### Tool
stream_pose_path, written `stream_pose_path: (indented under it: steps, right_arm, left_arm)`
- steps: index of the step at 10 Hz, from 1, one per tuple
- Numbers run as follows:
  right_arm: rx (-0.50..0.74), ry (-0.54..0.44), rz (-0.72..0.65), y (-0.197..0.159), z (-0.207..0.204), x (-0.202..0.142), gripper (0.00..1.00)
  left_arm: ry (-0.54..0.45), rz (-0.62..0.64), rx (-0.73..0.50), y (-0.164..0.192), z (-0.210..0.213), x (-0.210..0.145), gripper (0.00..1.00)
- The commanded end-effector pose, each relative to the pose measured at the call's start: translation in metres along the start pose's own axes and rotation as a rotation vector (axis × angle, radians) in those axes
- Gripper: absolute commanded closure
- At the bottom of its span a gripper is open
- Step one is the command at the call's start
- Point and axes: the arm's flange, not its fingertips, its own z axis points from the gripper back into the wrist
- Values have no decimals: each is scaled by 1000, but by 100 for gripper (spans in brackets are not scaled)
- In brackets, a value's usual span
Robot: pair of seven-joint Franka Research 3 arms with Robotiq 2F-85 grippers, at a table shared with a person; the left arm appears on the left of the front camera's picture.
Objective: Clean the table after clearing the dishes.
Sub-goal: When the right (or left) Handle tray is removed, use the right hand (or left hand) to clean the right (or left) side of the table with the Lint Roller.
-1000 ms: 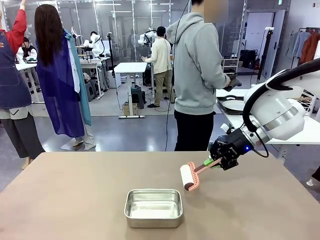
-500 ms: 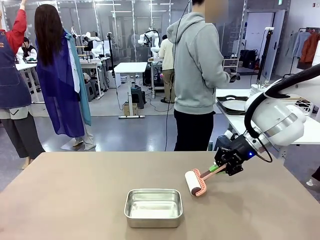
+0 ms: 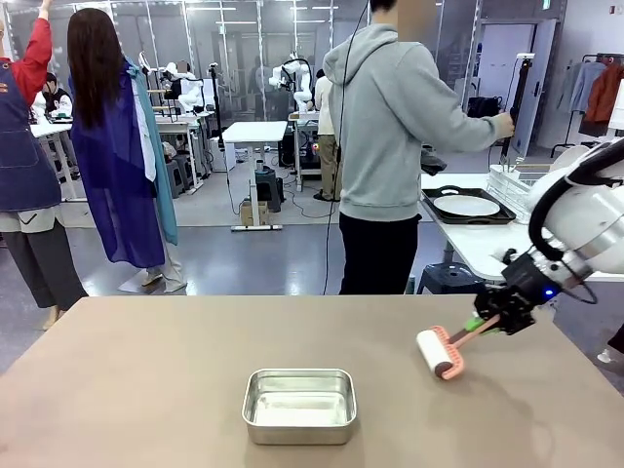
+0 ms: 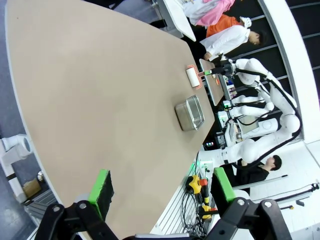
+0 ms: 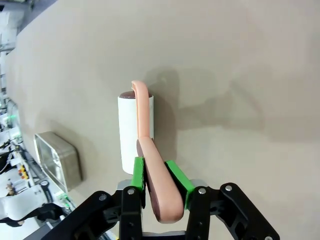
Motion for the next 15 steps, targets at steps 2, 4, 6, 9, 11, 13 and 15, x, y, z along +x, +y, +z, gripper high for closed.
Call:
stream_pose_path:
  steps: [2, 4, 6, 9, 11, 13, 15]
  right_arm:
    - [-319, 50, 15, -29, 19, -23, 77]
    - [-417, 12, 30, -28, 47, -28, 77]
    - [-478, -8, 62, -13, 72, -32, 77]
    - [-426, -39, 188, 38, 117, -49, 77]
    - [-490, -66, 208, 75, 151, -60, 77]
    - [-516, 16, 211, 96, 152, -58, 77]
    - [-473, -73, 234, 76, 157, -59, 77]
  left_arm:
    - [10, 1, 4, -4, 1, -4, 0]
    - [10, 1, 4, -4, 1, -4, 0]
    - [10, 1, 4, -4, 1, -4, 0]
    - [10, 1, 4, -4, 1, -4, 0]
    - [10, 1, 4, -4, 1, -4, 0]
    - [10, 1, 4, -4, 1, -4, 0]
    - [10, 1, 4, -4, 1, -4, 0]
